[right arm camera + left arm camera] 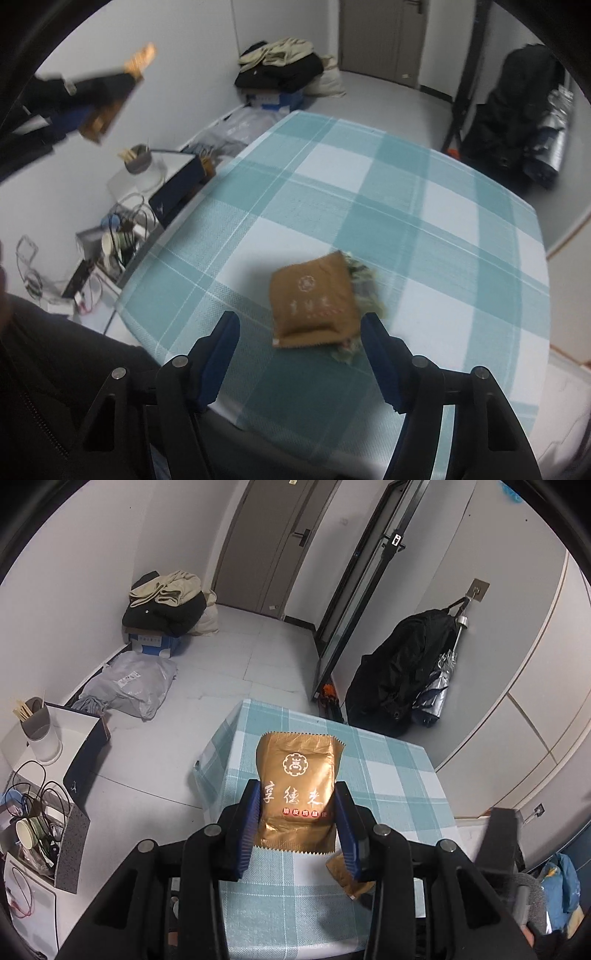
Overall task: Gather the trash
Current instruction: 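Lift the gold packet with the left tool while the right tool lowers to the brown packet, then close the right tool on the brown packet and lift it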
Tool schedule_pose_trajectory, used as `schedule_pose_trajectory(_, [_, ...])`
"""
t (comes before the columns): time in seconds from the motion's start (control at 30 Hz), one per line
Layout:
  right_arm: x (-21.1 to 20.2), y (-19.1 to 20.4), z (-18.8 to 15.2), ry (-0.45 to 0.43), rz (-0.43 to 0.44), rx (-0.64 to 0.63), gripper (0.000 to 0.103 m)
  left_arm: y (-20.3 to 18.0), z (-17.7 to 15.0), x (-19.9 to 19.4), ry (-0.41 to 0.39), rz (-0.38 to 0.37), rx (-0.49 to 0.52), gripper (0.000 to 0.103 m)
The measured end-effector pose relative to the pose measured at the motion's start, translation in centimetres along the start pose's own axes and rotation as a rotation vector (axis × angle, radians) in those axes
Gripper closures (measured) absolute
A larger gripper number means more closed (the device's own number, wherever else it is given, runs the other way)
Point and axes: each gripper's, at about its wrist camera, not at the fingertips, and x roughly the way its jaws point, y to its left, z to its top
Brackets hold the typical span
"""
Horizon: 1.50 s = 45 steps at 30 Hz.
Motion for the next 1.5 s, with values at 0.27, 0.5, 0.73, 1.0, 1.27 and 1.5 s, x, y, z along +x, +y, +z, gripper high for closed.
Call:
schedule_pose_trajectory(0.27, [2.6,0.9,0.0,0.032,-0.106,-0.063,0.043,0.0,-0.1,-0.3,-0.001,-0.012,0.008,0.069])
schedule_pose_trajectory(0.5, [3.3,0.6,0.3,0.040,-0.120,-0.062,0.055,0.2,0.0,-0.3,0.007,-0.009,0.004,0.069])
schedule_pose_trajectory(0.73, [2.9,-0.2,0.3,0.036,-0.102,-0.022,0.095,0.3,-0.1,-0.1,0.016,-0.002,-0.003,0.069])
schedule_pose_trajectory(1.0, [1.5,-2.3,0.4,-0.004,-0.030,0.093,0.102,0.3,-0.2,-0.1,0.017,0.001,-0.007,0.069])
schedule_pose_trajectory(1.27, [0.9,-2.5,0.2,-0.009,0.078,0.130,0.097,0.5,-0.3,-0.3,0.014,0.005,-0.031,0.069])
schedule_pose_trajectory(1.5, [2.0,-2.1,0.6,0.020,0.109,0.187,0.051,1.1,-0.1,-0.2,0.016,-0.006,-0.076,0.069])
